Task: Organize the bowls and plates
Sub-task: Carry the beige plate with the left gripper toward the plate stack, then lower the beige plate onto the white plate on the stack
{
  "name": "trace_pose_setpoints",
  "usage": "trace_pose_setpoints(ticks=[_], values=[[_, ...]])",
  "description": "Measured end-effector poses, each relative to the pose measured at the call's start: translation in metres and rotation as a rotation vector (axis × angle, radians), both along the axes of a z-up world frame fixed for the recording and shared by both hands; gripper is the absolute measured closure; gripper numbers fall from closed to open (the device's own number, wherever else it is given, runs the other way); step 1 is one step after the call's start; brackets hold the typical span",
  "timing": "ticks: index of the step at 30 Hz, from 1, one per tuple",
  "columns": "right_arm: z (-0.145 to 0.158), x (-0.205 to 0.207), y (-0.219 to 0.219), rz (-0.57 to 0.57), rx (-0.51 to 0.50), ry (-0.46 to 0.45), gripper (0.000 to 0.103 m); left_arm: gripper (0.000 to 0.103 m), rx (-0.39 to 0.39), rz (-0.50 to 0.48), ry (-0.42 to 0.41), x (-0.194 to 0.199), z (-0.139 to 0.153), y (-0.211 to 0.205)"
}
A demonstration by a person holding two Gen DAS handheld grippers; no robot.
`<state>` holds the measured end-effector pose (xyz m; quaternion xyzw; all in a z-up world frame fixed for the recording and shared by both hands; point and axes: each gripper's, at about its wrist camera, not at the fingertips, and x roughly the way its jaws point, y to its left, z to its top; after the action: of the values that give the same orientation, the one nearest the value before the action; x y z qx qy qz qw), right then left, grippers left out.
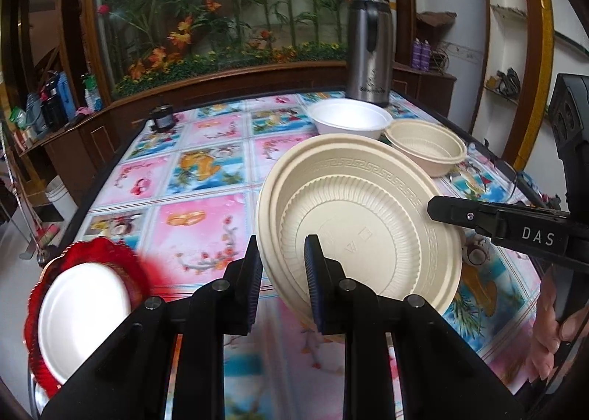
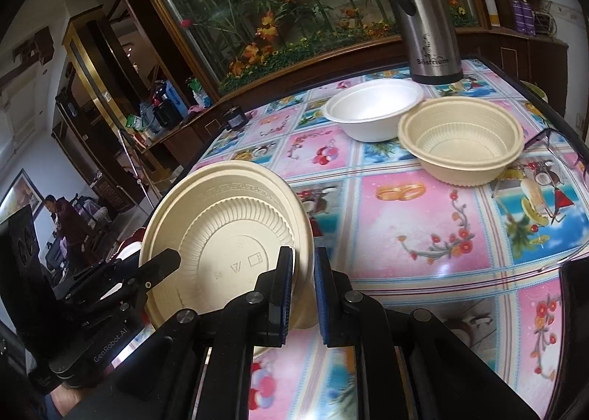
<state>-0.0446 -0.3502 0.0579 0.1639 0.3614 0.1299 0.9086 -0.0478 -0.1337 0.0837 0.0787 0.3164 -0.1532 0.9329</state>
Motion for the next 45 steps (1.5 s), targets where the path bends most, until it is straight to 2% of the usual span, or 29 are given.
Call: trace_pose_setpoints(ticks=[6,15,20,27,35,44,45], values=[[0.02,0.01,0.048,0.071,-0.018,0.04,0.091,0.083,-0.045,0.068,-0.026,-0.008,0.014,0.05],[0.029,0.025,0.143,0.232,-0.045,0.103,0.091,0.083,-0.104,0.225,-0.056,-0.018,0.026,0.135],[0.03,0.034,0.19,0.302,-0.063,0.125,0.091,0.083,-0.139,0.295,-0.035,-0.016,0.019,0.175],[0.02,0.05,0.241,0.362,-0.109,0.173,0.091,0.083,-0.171,0.371,0.006,-0.01,-0.001,0.209],[0.013,0.053,0.261,0.367,-0.186,0.177,0.091,0.083,-0.212,0.378,0.081,-0.001,-0.025,0.221],[0.006,0.056,0.264,0.383,-0.191,0.197,0.086,0.083,-0.221,0.391,0.094,-0.002,-0.026,0.226],[0.006,0.055,0.264,0.384,-0.186,0.194,0.086,0.08,-0.22,0.395,0.095,-0.002,-0.026,0.226]])
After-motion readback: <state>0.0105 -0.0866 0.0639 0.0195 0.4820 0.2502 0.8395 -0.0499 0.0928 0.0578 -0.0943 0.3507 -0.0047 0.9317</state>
